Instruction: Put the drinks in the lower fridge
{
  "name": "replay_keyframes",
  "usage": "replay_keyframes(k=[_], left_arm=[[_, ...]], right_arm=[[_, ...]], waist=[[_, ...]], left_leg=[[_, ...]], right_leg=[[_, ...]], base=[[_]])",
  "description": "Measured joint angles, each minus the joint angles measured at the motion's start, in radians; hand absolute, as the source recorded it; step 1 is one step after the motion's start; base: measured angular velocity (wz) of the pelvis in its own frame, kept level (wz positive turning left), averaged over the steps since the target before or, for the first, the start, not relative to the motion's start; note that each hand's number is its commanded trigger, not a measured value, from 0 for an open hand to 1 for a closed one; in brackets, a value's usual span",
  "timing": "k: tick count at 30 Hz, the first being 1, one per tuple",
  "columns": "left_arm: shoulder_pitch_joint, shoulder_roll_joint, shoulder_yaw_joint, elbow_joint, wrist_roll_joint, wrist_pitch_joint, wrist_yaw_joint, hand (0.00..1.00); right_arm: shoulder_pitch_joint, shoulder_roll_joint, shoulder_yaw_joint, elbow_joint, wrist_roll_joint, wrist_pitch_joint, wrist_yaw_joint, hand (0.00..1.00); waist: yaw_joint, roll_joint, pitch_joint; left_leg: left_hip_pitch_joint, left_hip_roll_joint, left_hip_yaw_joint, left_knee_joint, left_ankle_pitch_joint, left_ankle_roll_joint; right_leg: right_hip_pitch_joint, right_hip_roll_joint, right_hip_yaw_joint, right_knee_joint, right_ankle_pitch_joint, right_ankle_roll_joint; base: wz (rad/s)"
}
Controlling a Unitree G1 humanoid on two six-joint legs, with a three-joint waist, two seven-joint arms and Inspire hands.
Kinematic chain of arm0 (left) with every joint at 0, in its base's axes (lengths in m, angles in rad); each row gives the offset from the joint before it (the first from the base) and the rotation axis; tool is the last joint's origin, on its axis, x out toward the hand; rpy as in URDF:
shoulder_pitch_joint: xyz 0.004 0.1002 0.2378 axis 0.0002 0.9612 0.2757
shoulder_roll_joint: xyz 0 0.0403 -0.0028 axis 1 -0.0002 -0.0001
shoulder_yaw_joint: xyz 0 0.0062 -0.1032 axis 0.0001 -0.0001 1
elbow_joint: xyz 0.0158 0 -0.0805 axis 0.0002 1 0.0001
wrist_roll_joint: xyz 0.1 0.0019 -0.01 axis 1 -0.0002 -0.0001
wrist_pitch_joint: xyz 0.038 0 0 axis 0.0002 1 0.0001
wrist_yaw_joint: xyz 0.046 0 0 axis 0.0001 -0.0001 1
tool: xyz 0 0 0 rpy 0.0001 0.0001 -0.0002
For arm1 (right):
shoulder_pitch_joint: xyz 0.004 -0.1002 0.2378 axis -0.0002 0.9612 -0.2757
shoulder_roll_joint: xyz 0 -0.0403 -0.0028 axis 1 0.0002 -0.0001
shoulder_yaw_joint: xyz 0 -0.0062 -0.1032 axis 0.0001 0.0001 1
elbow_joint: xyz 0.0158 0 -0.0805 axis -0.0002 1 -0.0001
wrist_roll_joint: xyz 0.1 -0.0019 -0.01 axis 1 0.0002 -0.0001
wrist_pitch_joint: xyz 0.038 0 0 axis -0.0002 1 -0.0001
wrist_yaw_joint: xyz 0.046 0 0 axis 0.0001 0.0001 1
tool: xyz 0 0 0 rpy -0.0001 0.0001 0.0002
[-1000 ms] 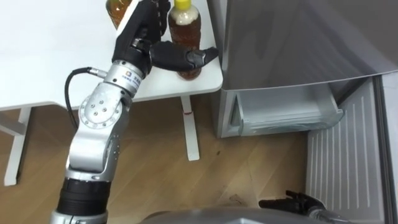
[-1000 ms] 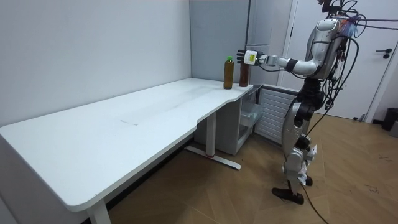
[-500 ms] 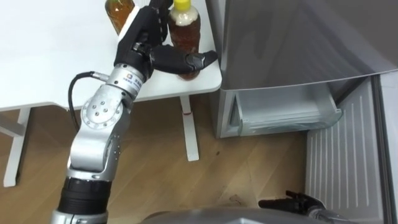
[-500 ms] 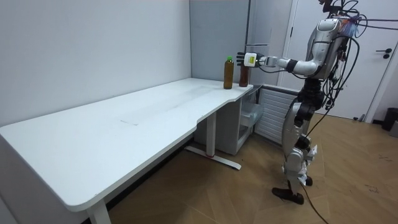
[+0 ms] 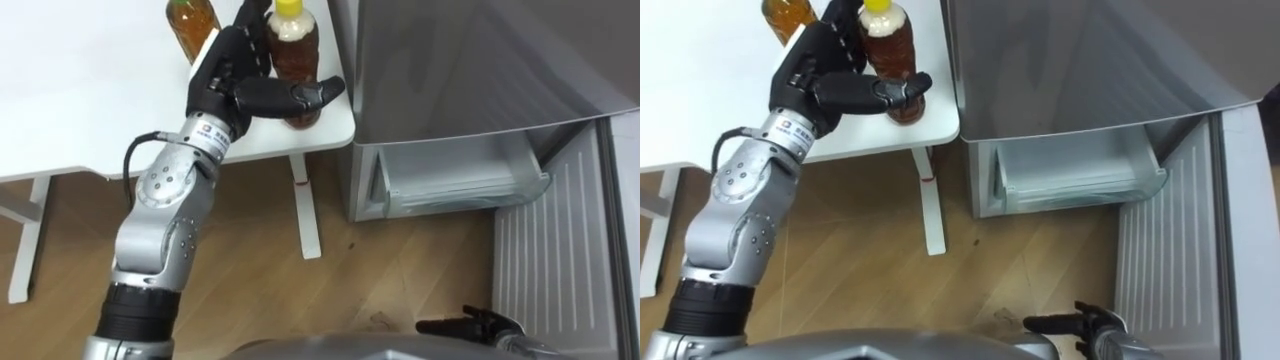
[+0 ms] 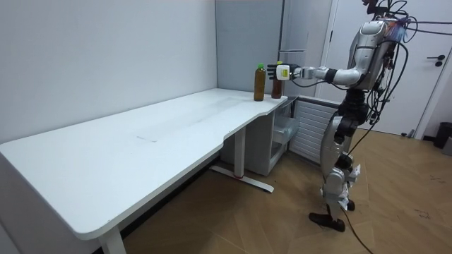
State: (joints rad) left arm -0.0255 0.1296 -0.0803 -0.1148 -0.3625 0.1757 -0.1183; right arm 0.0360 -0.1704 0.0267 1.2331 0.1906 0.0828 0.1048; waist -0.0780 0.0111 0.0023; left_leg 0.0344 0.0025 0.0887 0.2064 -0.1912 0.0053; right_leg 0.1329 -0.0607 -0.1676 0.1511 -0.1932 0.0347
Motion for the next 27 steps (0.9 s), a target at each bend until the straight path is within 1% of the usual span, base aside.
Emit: replay_keyframes(k=[2,4,5,11,15,19,22,24,27], left_arm=[[0.000,0.000,0.000,0.004,0.000,0.000,0.003,0.00],[0.000,0.000,0.000,0.006,0.000,0.000,0.008,0.00],[0.000,0.000,0.000,0.011,-0.001,0.000,0.009,0.00],[-0.005,-0.004,0.001,0.045,0.000,0.000,0.021,0.00],[-0.005,-0.003,0.001,0.067,0.000,0.000,0.029,0.00],[-0.005,-0.003,0.001,0.068,0.001,0.000,0.029,0.00],[-0.009,-0.003,0.001,0.068,0.001,0.000,0.029,0.00],[-0.022,-0.002,0.002,0.067,0.001,0.000,0.029,0.00],[-0.044,0.000,0.005,0.068,0.000,0.000,0.034,0.00]], right_arm=[[0.002,-0.001,0.000,-0.007,0.000,0.001,-0.006,0.00],[0.008,-0.001,0.000,-0.022,0.000,0.003,-0.013,0.00],[0.015,-0.001,0.000,-0.033,0.000,0.004,-0.017,0.00],[0.023,-0.001,0.000,-0.049,-0.001,0.005,-0.017,0.00],[0.032,0.000,0.000,-0.065,-0.004,0.005,-0.017,0.00],[0.033,0.003,0.001,-0.071,-0.006,0.006,-0.015,0.00],[0.034,0.003,0.001,-0.075,-0.007,0.006,-0.009,0.00],[0.034,0.003,0.001,-0.076,-0.008,0.005,0.006,0.00],[0.034,0.006,0.003,-0.076,-0.008,0.006,0.017,0.00]], waist=[[-0.001,0.005,-0.0002],[-0.001,0.011,0.0027],[0.000,0.013,0.0021],[-0.001,0.016,0.0017],[-0.001,0.013,0.0040],[-0.001,0.004,0.0096],[-0.001,0.003,0.0101],[-0.001,-0.002,0.0096],[0.000,-0.011,0.0067]], left_leg=[[-0.006,0.001,0.000,0.002,0.000,0.000],[-0.008,0.001,0.001,0.006,0.000,0.000],[-0.007,0.001,0.003,0.005,0.000,0.000],[-0.004,0.002,0.013,0.003,0.000,0.000],[0.001,0.002,0.017,-0.002,0.000,0.000],[0.003,0.002,0.017,-0.004,0.000,0.000],[0.003,0.002,0.018,-0.007,0.000,0.000],[0.004,0.002,0.018,-0.007,0.000,0.000],[0.006,0.002,0.017,-0.007,0.000,0.000]], right_leg=[[-0.006,0.001,0.003,0.000,0.001,-0.001],[-0.007,0.001,0.004,0.000,0.001,-0.001],[-0.008,0.001,0.006,0.001,0.001,-0.002],[-0.012,0.001,0.020,0.001,0.001,-0.002],[-0.012,0.001,0.028,0.001,0.001,-0.002],[-0.016,0.001,0.028,0.001,0.001,-0.002],[-0.018,0.002,0.028,0.001,0.001,-0.002],[-0.018,0.002,0.028,0.001,0.001,-0.002],[-0.017,0.002,0.028,0.000,0.001,-0.002]], base=[[0.00],[0.00],[0.00],[-0.06],[-0.05],[0.00],[0.00],[0.00],[0.00]])
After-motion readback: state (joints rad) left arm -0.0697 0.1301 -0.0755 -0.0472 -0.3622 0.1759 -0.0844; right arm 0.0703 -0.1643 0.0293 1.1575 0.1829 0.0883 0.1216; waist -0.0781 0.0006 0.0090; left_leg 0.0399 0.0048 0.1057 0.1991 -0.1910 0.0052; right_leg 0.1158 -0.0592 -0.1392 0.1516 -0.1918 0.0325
